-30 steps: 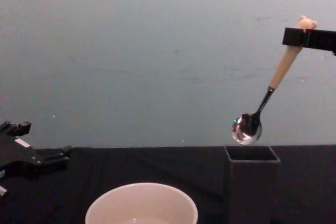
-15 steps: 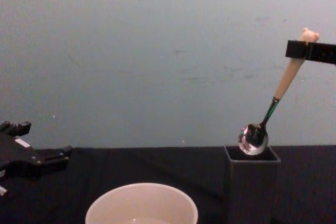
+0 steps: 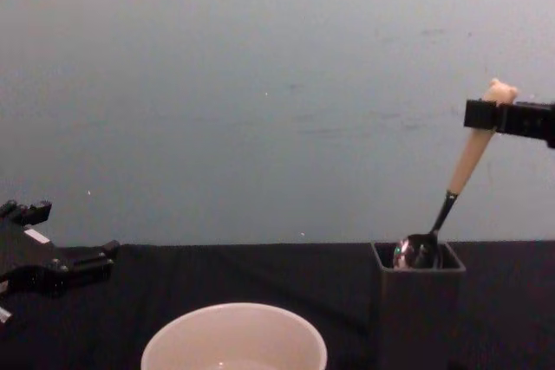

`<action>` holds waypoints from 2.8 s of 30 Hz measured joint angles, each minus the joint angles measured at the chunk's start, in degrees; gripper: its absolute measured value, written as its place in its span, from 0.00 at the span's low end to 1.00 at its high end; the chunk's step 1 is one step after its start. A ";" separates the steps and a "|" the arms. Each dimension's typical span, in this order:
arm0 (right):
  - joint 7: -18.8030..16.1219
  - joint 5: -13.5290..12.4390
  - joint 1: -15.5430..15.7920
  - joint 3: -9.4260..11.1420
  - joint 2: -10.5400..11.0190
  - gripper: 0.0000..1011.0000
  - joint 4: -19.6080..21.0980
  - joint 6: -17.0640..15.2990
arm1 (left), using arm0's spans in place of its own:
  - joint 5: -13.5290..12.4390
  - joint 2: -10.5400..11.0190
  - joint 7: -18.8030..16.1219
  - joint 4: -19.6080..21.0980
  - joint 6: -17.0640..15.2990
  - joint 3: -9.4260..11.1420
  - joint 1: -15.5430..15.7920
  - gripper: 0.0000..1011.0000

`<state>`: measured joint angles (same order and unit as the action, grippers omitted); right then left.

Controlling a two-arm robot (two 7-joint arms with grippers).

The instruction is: Pick up the stirring spoon with one hand, stir inside the cup, then place it back in its original position.

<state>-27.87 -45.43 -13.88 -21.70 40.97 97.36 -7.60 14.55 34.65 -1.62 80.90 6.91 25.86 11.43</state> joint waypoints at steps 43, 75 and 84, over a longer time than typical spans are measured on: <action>-0.01 6.50 -2.21 -4.22 -2.73 0.20 -6.23 -4.14 | 0.00 0.00 0.00 0.00 0.00 0.00 0.00 0.99; 0.93 7.29 -2.06 -3.77 -3.24 0.20 -6.35 -4.70 | 0.00 0.00 0.00 0.00 0.00 0.00 0.00 0.99; 0.91 7.25 -2.06 -3.77 -3.21 0.20 -6.35 -4.65 | 0.00 0.00 0.00 0.00 0.00 0.00 0.00 0.99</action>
<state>-26.96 -38.18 -15.95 -25.47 37.76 91.01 -12.26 14.55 34.65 -1.62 80.90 6.91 25.86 11.43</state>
